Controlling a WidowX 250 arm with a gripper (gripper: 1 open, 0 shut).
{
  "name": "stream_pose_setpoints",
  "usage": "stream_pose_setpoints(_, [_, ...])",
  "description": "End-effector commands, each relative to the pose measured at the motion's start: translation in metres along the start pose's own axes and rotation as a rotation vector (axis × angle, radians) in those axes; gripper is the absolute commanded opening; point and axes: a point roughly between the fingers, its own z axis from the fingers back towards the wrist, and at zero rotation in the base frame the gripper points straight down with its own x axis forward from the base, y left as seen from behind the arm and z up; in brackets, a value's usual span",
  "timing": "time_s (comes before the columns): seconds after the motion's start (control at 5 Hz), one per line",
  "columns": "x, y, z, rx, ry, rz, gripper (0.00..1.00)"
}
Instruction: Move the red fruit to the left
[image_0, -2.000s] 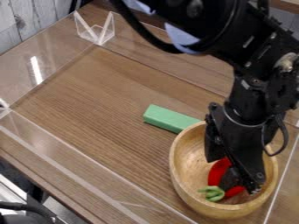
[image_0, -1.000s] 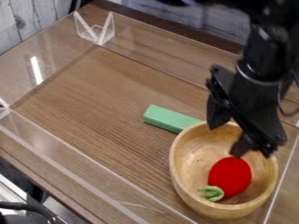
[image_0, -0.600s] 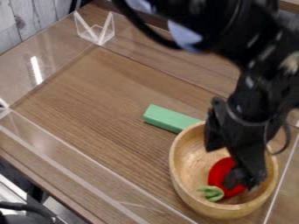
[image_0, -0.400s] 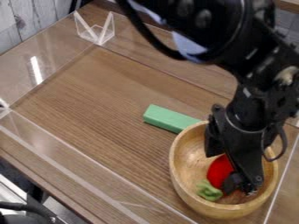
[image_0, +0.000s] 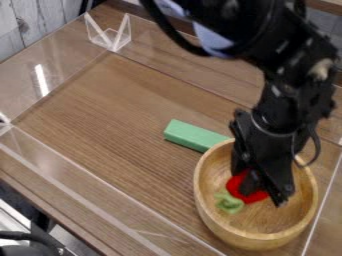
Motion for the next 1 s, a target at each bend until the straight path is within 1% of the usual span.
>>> stream_pose_setpoints(0.0, [0.012, 0.021, 0.042, 0.054, -0.084, 0.040, 0.00])
stream_pose_setpoints(0.2, [0.016, 0.036, 0.072, 0.107, -0.102, 0.142, 0.00])
stream_pose_setpoints(0.4, [0.018, 0.052, 0.085, 0.135, -0.112, 0.261, 0.00])
stream_pose_setpoints(0.6, [0.018, 0.078, 0.082, 0.149, -0.120, 0.296, 0.00])
stream_pose_setpoints(0.8, [0.031, 0.078, 0.076, 0.144, -0.129, 0.279, 0.00])
